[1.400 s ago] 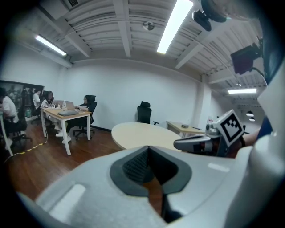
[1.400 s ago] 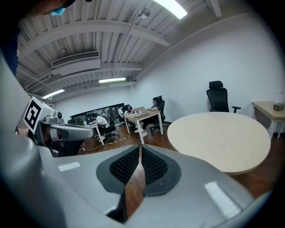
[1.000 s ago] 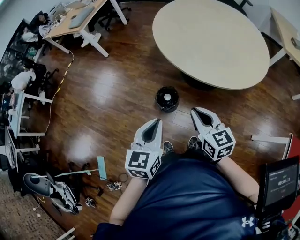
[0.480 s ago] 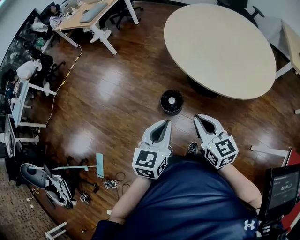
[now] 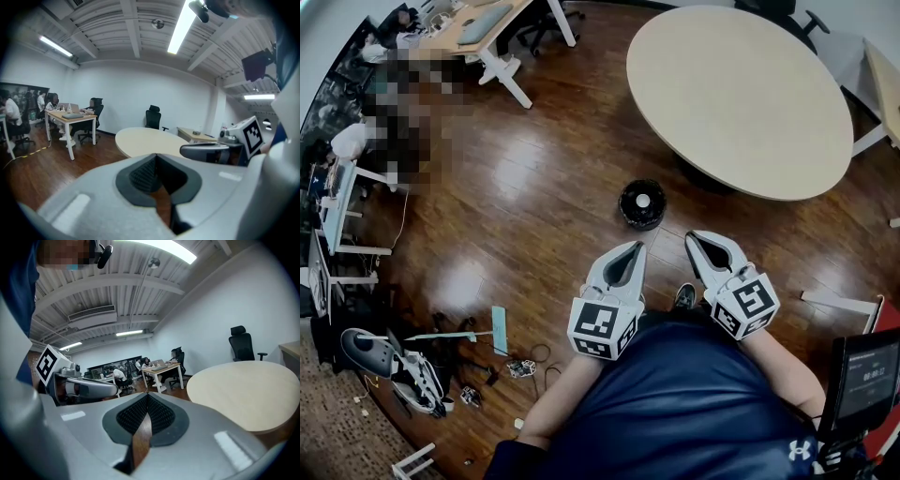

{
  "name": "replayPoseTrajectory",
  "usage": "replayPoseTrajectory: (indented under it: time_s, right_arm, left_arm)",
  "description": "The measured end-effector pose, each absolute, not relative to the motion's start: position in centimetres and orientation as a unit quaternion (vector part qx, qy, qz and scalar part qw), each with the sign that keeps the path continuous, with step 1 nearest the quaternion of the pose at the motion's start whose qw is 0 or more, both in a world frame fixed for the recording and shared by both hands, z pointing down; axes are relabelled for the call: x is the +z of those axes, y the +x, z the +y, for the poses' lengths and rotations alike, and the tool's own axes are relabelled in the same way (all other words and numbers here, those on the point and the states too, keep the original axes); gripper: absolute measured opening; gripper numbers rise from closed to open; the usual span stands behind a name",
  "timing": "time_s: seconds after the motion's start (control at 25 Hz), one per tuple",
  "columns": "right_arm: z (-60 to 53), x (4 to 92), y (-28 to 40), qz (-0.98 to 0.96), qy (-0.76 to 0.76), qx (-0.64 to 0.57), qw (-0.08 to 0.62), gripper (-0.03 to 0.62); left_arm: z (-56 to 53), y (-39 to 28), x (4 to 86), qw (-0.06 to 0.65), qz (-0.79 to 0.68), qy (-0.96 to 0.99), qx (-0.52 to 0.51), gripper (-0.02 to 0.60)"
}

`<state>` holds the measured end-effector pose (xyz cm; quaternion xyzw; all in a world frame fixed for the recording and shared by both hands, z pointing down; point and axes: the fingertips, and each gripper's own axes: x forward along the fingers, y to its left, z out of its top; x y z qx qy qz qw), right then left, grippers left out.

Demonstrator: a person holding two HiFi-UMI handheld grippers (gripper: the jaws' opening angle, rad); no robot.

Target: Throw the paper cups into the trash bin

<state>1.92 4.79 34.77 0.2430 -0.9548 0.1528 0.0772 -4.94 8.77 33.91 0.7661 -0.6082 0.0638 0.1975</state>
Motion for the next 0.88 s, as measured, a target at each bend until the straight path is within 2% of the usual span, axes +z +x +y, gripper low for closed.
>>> replayPoseTrajectory:
  time_s: [0.88]
  right_arm:
    - [5.13,34.91,1.09,-0.957,0.235,0.15,0.084,0.011]
  left_arm:
    - [8.88,-5.25,33.77,0.199,-0.602,0.77,0.065,0.005]
